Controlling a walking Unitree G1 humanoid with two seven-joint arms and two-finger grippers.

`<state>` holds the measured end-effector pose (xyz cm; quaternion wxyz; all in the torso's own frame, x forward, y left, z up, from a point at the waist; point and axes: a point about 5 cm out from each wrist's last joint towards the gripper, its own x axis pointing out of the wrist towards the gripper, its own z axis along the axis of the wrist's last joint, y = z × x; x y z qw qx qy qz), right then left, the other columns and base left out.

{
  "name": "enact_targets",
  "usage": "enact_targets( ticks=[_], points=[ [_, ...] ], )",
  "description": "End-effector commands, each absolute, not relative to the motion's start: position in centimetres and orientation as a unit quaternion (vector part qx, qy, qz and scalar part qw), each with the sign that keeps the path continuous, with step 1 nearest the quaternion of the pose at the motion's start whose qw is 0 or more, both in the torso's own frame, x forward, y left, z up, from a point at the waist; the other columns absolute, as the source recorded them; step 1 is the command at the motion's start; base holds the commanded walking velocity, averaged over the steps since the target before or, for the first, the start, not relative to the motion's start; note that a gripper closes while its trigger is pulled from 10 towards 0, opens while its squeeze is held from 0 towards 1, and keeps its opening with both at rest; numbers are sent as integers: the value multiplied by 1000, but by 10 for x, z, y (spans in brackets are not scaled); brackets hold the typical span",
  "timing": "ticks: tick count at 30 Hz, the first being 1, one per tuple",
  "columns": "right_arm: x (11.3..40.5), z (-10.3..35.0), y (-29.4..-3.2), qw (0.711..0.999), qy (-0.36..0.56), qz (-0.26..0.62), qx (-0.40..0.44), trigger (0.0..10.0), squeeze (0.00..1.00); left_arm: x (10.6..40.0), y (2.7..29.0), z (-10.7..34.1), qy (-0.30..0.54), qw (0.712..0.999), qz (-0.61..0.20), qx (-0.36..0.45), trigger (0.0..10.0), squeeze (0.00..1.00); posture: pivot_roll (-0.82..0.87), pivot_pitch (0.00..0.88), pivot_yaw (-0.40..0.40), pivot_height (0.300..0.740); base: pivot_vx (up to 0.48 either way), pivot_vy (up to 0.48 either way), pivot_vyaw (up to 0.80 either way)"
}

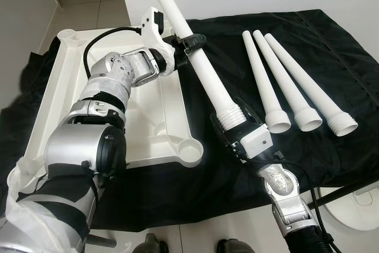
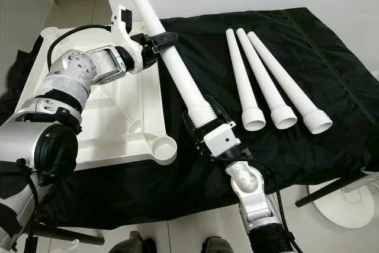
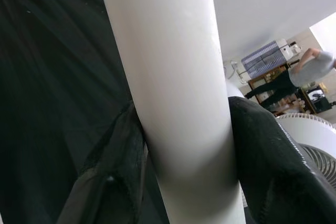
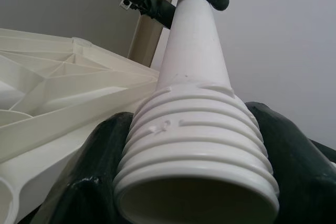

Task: Building children table

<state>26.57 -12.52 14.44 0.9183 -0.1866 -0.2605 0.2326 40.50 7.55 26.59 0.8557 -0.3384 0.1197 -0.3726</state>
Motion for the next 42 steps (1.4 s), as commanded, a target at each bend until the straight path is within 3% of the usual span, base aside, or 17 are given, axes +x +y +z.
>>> enact_targets(
  ticks=[1, 3, 4, 6, 7, 15, 19, 21, 34, 42],
  points=[
    [265, 152, -117, 905, -285, 252, -193, 10000, 0, 401, 67, 265, 121, 832, -425, -335, 0, 0, -109, 63, 106, 740, 0, 0, 0],
    [265, 151, -116, 907, -281, 258, -179, 10000, 0, 402, 69, 266, 118, 834, -419, -338, 0, 0, -107, 61, 106, 740, 0, 0, 0],
    [266, 151, -115, 910, -277, 261, -166, 10000, 1000, 402, 70, 268, 115, 837, -418, -335, 0, 0, -105, 61, 104, 740, 0, 0, 0],
    [266, 151, -115, 911, -275, 264, -158, 10000, 1000, 403, 71, 269, 112, 837, -419, -334, 0, 0, -105, 61, 104, 740, 0, 0, 0],
    [267, 151, -116, 915, -271, 260, -145, 10000, 1000, 403, 71, 271, 108, 840, -421, -326, 10000, 0, -104, 61, 101, 740, 0, 0, 0],
    [275, 159, -121, 938, -257, 224, -68, 10000, 1000, 406, 81, 278, 87, 853, -402, -321, 10000, 0, -102, 62, 95, 740, 0, 0, 0],
    [282, 163, -124, 953, -241, 183, -22, 10000, 1000, 411, 95, 286, 51, 883, -361, -295, 10000, 0, -101, 63, 94, 740, 0, 0, 0],
    [288, 167, -124, 961, -221, 166, -9, 10000, 0, 412, 100, 297, 13, 897, -348, -272, 10000, 0, -106, 67, 94, 740, 0, 0, 0],
    [309, 183, -119, 974, -164, 152, -43, 10000, 0, 405, 99, 326, -92, 921, -302, -228, 10000, 0, -100, 68, 79, 740, 0, 0, 0],
    [315, 193, -115, 975, -150, 153, -62, 10000, 0, 390, 78, 316, -184, 943, -246, -124, 10000, 0, -102, 68, 78, 740, 0, 0, 0]
  ],
)
